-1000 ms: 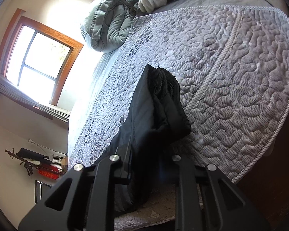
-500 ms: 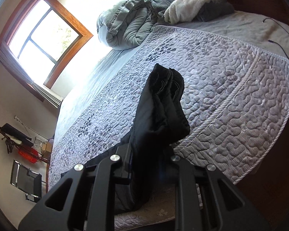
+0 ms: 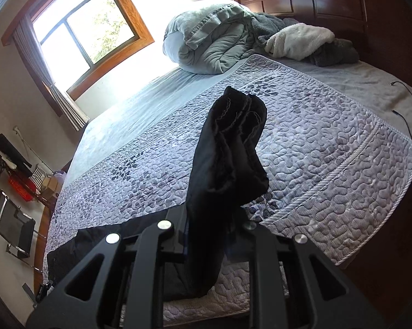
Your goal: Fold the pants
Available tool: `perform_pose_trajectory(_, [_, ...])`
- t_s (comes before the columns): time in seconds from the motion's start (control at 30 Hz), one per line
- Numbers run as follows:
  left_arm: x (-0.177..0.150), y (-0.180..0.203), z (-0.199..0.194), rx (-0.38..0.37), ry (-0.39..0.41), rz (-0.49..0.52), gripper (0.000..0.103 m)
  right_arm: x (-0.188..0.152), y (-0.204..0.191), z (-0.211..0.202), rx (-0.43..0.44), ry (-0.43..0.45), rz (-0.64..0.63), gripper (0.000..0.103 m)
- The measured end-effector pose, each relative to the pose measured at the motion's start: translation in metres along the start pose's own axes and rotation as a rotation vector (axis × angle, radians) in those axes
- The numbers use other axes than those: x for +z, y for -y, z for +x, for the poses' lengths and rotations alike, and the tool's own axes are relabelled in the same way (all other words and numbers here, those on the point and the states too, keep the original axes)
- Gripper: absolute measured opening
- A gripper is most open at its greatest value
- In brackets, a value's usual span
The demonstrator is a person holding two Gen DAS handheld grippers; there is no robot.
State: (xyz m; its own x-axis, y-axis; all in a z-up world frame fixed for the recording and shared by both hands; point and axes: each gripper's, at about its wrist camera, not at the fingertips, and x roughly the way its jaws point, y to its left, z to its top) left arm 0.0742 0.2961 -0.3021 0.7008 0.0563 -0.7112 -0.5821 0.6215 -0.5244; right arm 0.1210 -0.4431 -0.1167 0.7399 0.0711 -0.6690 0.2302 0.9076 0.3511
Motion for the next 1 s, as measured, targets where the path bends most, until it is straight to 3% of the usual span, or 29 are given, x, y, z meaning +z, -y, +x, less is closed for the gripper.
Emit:
perform_pose_trajectory(0.53, [0.0, -0.002, -0.005, -0.016, -0.008, 0.012, 0.095, -0.008, -0.091, -0.014, -0.02, 0.033, -0.198, 0.016])
perform_pose_trajectory(1.0, [0.002, -0.008, -0.005, -0.057, -0.028, -0.005, 0.095, -0.034, -0.168, 0.001, -0.057, 0.014, -0.371, 0.015])
